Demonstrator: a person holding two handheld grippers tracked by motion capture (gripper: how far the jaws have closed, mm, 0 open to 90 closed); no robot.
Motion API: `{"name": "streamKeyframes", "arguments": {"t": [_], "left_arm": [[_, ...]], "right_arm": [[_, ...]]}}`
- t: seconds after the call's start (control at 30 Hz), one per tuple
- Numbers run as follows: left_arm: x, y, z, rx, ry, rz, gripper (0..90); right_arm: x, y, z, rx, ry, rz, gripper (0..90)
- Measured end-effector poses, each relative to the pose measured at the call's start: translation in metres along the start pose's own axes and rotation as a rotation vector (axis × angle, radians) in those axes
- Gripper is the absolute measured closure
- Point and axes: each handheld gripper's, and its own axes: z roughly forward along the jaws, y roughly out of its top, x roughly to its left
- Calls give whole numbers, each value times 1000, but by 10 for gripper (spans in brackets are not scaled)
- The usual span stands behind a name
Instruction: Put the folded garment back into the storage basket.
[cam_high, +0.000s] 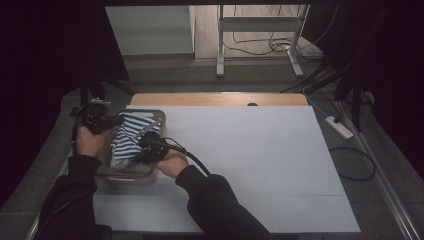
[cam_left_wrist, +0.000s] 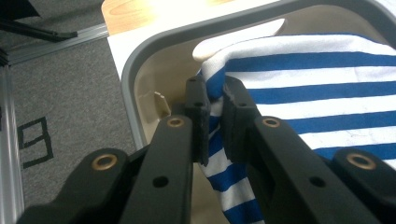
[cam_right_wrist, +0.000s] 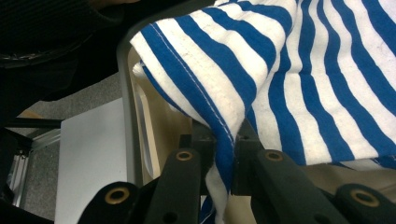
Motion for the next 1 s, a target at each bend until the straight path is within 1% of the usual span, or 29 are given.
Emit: {"name": "streamKeyframes", "arguments": {"t": [0.5,0.57,0.73,0.8,0.87,0.93,0.97,1.0], "left_arm": [[-2,-2,10,35,16,9,822],[-3,-1,11,47,27,16,821],[-3,0,13,60,35,16,813],[-4,0,14,65,38,19,799],[-3,0,14,69,39,12,773],[-3,0,14,71,35,9,740],[-2,0,14,73,25,6,737],[-2,0,14,73,25,6,728]], "right_arm": [[-3,-6,8,25,-22,3,832],[-3,-7,9,28,-26,4,831],[-3,-8,11,32,-29,8,818],[-3,-9,12,36,-33,4,783],[-2,-9,12,32,-46,-5,710],[-1,-9,12,31,-59,-12,675],[-1,-8,11,26,-57,-13,657],[-1,-8,11,21,-57,-9,640]]}}
